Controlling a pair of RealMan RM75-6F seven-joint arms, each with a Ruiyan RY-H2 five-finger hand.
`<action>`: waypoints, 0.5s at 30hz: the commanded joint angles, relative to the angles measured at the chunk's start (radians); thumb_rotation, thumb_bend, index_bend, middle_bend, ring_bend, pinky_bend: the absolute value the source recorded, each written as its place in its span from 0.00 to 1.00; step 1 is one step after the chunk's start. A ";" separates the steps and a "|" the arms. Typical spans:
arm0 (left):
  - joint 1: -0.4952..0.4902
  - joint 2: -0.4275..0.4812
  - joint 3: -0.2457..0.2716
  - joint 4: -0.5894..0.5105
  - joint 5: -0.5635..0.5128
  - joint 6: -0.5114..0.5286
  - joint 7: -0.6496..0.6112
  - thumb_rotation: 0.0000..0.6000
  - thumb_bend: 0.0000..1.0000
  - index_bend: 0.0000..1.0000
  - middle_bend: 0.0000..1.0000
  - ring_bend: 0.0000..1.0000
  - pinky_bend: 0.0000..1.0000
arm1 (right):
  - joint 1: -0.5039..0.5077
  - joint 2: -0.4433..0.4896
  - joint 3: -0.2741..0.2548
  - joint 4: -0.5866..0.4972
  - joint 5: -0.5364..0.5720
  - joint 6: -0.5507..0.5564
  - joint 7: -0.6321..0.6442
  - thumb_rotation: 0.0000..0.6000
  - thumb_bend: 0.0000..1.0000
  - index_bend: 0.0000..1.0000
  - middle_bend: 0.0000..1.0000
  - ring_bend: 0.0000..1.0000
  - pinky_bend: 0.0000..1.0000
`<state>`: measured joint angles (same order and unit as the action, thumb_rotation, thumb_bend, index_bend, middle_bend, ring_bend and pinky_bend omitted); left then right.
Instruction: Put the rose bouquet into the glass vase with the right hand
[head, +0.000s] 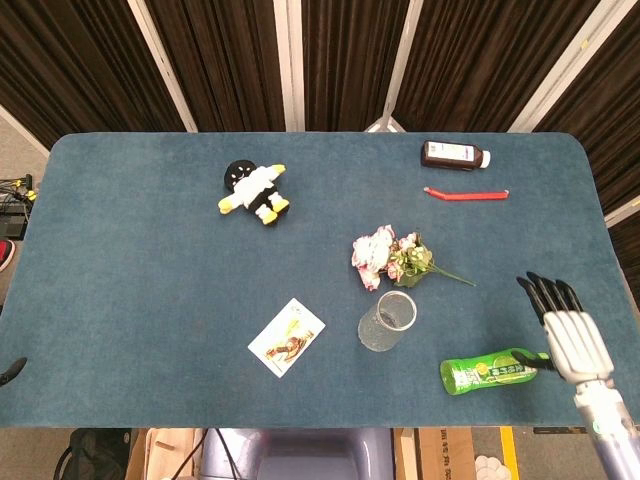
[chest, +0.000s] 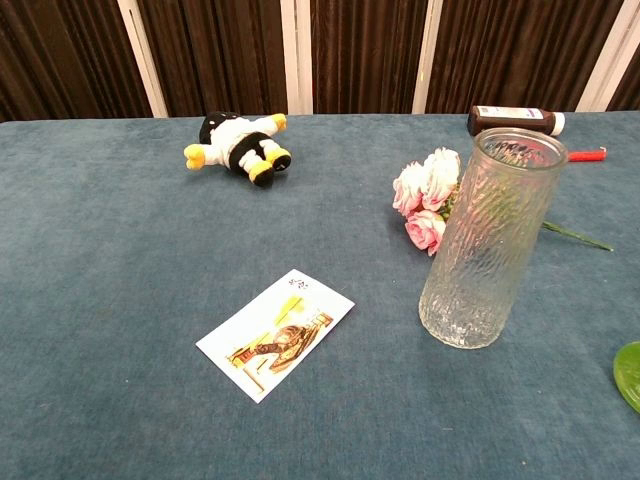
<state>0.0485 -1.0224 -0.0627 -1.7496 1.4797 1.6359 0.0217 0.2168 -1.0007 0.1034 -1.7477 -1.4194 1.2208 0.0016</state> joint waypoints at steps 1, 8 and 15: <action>-0.005 -0.008 0.002 -0.001 0.000 -0.008 0.017 1.00 0.20 0.16 0.00 0.00 0.00 | 0.114 0.062 0.070 -0.066 0.115 -0.149 -0.040 1.00 0.12 0.01 0.04 0.05 0.00; -0.010 -0.019 -0.005 -0.002 -0.013 -0.012 0.037 1.00 0.20 0.16 0.00 0.00 0.00 | 0.309 0.067 0.138 -0.091 0.364 -0.402 -0.130 1.00 0.12 0.00 0.03 0.04 0.00; -0.011 -0.022 -0.009 0.000 -0.025 -0.017 0.047 1.00 0.20 0.16 0.00 0.00 0.00 | 0.472 -0.022 0.150 -0.006 0.589 -0.492 -0.235 1.00 0.12 0.00 0.03 0.04 0.00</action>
<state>0.0372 -1.0445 -0.0722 -1.7500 1.4540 1.6192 0.0691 0.6274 -0.9847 0.2427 -1.7885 -0.8995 0.7667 -0.1829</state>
